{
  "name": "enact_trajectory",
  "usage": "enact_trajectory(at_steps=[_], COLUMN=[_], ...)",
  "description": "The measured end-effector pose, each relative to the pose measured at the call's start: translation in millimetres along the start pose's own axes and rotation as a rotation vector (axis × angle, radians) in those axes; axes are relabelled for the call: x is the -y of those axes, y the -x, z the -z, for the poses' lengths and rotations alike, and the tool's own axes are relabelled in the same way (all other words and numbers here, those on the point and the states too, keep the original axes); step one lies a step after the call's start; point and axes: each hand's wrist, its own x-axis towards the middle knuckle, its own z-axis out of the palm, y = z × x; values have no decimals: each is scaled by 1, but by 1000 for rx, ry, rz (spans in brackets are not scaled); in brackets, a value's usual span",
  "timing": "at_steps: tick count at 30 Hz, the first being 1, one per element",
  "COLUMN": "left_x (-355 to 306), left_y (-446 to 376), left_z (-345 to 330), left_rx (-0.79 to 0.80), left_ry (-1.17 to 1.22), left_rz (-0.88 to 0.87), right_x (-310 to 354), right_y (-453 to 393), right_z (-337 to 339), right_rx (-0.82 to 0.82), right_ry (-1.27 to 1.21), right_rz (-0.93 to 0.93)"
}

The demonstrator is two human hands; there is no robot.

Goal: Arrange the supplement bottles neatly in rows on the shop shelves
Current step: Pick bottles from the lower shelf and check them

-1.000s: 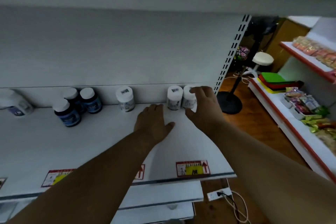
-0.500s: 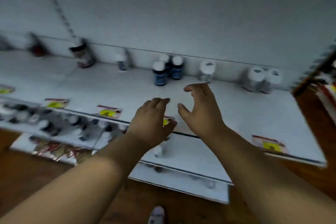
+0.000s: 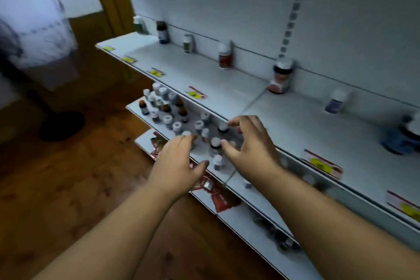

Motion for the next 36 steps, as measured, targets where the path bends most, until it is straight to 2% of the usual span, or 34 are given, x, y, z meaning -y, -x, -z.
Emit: enact_trajectory(at_steps=[4, 8, 12, 17, 20, 27, 31, 36], left_x=[115, 199, 266, 339, 382, 498, 569, 649], left_y=[-20, -55, -111, -182, -210, -294, -358, -418], left_z=[54, 94, 95, 90, 102, 100, 76, 45], left_rx=[0, -10, -12, 17, 75, 201, 336, 437], left_ry=[-61, -92, -63, -69, -95, -111, -85, -62], left_rz=[33, 88, 138, 223, 247, 209, 75, -63], right_x=[69, 115, 123, 120, 126, 140, 131, 114], right_y=[-53, -107, -168, -248, -295, -376, -405, -422], right_z=[-98, -163, -224, -301, -343, -453, -524, -612], right_rx=[81, 148, 204, 288, 333, 334, 252, 131], right_ry=[-59, -62, -80, -138, -145, -199, -172, -177], right_rz=[0, 22, -37, -19, -64, -259, -410, -684])
